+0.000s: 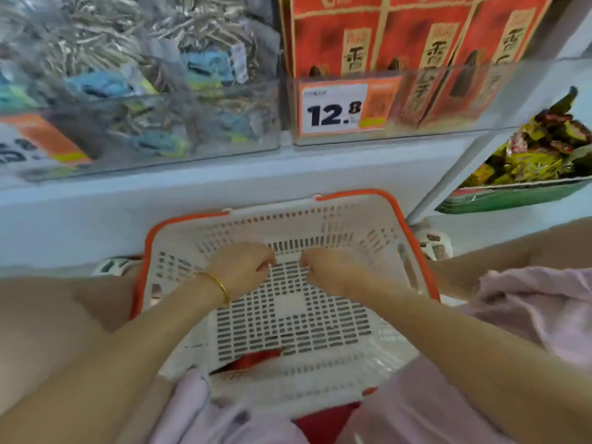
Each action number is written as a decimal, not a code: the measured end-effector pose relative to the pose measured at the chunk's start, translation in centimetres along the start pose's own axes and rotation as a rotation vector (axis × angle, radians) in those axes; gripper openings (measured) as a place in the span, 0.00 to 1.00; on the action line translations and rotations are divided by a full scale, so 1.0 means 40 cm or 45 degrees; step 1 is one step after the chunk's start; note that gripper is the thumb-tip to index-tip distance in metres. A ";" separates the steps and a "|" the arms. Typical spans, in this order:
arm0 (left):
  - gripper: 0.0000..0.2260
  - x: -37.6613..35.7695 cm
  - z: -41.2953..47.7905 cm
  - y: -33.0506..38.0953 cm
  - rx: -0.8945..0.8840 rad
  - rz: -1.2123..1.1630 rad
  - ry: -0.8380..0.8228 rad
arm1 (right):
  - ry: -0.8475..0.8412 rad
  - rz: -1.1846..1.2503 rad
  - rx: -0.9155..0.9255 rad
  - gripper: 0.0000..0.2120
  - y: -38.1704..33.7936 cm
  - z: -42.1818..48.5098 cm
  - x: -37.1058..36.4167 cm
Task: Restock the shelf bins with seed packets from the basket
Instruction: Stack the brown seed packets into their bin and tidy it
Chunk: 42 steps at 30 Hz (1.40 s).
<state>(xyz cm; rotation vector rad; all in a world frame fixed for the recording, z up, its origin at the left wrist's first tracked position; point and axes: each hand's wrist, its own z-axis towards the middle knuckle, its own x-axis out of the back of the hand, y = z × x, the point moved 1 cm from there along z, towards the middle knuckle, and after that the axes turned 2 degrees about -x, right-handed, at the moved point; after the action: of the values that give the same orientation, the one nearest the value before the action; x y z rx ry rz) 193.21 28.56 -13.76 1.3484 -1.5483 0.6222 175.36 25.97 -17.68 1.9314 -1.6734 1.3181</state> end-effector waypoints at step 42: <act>0.30 -0.114 0.051 -0.094 0.403 -0.469 -0.345 | -0.276 0.729 -0.060 0.05 0.109 0.027 -0.036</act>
<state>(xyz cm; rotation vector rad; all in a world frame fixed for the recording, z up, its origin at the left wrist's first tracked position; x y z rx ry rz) 195.80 27.91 -19.41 1.9700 -1.3922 0.4788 172.09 24.82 -20.89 1.6770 -2.4697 1.2514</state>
